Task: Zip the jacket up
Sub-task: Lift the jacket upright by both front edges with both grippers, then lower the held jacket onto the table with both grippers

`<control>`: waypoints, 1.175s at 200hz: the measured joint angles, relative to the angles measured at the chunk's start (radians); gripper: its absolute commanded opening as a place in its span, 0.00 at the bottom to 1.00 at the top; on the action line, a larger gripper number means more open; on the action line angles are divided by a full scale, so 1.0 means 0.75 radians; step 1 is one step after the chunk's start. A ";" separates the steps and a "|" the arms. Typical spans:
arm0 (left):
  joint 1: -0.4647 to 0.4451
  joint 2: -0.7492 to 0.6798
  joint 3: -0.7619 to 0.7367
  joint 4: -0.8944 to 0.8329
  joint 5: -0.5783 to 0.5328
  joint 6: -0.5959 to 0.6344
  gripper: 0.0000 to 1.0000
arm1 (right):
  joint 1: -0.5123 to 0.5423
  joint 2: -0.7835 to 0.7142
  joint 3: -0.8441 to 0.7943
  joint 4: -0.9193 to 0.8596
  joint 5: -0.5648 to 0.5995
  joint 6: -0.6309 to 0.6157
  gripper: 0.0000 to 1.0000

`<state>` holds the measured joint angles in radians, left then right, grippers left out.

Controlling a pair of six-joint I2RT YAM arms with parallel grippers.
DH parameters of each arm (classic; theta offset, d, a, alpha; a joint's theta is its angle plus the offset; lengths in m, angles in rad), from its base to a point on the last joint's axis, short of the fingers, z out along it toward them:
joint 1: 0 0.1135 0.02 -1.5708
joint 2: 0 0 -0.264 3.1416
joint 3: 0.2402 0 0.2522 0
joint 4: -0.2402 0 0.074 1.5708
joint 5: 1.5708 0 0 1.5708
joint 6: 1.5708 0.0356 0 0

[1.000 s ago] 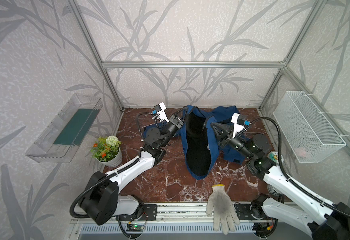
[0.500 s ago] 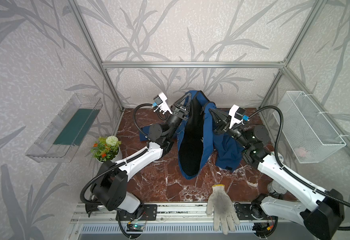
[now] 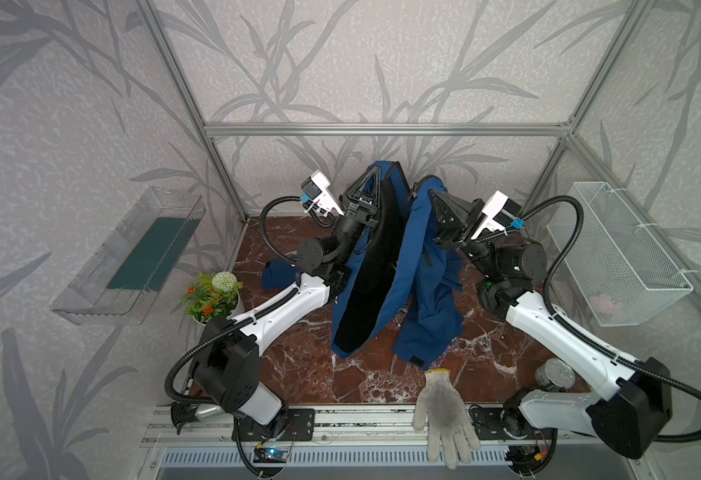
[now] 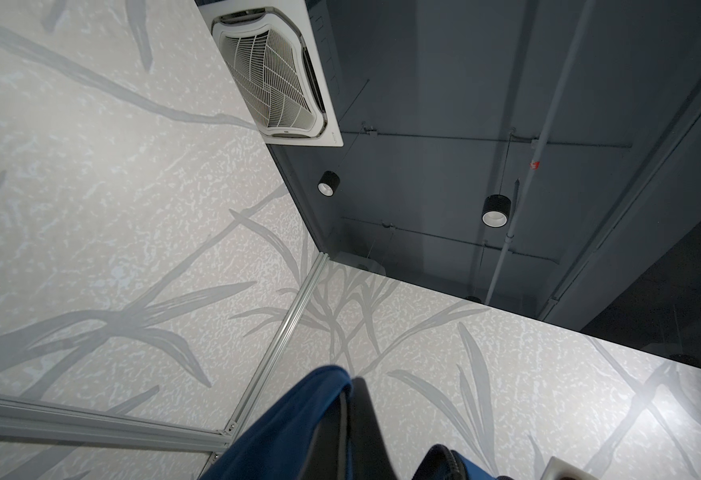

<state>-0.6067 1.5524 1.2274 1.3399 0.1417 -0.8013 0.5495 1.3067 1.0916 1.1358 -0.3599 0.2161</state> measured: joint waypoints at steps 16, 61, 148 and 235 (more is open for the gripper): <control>0.000 0.005 0.022 0.000 -0.002 -0.004 0.00 | -0.015 0.048 0.013 0.080 0.000 0.079 0.00; 0.002 0.013 0.063 0.002 -0.020 -0.002 0.00 | -0.046 0.091 0.032 0.077 0.069 0.240 0.00; 0.226 0.222 -0.244 0.007 0.025 0.100 0.00 | -0.238 0.065 -0.191 -0.717 0.193 0.350 0.00; 0.418 0.293 -0.087 -0.083 0.147 0.016 0.00 | -0.333 0.238 0.167 -0.977 -0.010 0.386 0.00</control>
<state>-0.2932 1.7721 1.1618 1.2778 0.2520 -0.7891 0.3000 1.4853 1.2171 0.4034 -0.3672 0.5053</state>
